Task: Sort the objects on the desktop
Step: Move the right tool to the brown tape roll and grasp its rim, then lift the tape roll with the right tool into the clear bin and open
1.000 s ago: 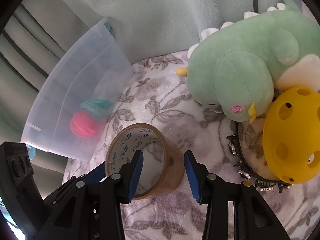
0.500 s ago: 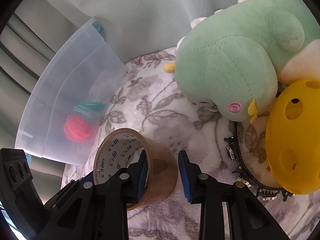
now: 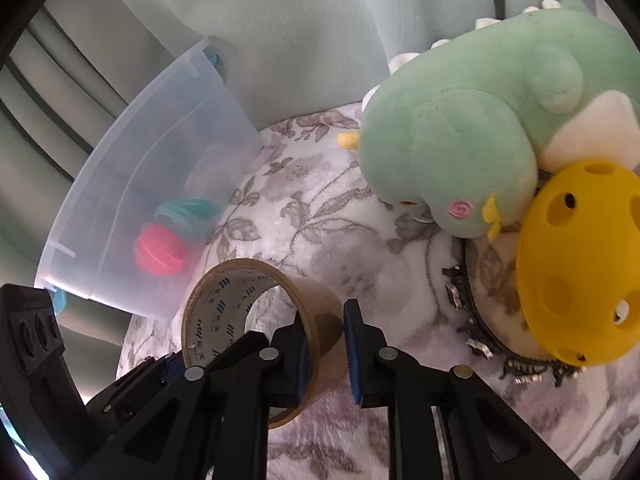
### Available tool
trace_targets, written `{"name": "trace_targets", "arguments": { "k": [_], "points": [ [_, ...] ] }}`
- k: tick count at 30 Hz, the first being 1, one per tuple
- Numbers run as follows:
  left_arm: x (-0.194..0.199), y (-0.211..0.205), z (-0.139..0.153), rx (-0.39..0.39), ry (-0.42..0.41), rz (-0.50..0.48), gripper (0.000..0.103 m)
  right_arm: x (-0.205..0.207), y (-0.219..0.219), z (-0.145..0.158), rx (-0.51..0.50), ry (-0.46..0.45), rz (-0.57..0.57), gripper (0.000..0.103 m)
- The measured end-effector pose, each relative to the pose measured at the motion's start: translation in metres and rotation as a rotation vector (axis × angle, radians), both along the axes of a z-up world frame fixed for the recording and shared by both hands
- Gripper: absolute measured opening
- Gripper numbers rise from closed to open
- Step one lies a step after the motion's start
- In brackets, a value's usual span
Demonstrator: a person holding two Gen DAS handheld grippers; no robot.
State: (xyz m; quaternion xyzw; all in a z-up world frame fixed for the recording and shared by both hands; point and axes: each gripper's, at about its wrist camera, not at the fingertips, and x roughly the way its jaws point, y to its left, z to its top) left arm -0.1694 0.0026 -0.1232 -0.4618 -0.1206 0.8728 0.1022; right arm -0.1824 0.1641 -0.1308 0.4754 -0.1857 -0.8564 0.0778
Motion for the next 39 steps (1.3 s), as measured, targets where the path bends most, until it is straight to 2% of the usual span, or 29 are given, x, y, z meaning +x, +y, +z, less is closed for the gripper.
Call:
{"name": "trace_targets", "arguments": {
  "k": [8,15,26,30,39],
  "points": [
    [0.022,0.0,0.015,-0.005,0.026,-0.002,0.037,0.019,-0.001,0.013,0.012,0.03,-0.009,0.017],
    [0.042,-0.005,0.041,-0.001,0.085,-0.001,0.036,0.038,-0.008,0.043,0.039,0.094,-0.002,0.018],
    [0.079,-0.034,0.106,0.022,0.278,0.041,0.036,0.069,-0.044,0.115,0.09,0.268,0.043,0.018],
    [0.083,-0.052,0.122,0.033,0.32,0.076,0.036,0.071,-0.065,0.136,0.118,0.323,0.087,0.018],
    [0.077,-0.09,0.145,-0.008,0.378,0.133,0.036,0.053,-0.104,0.16,0.114,0.365,0.17,0.017]
  ]
}}
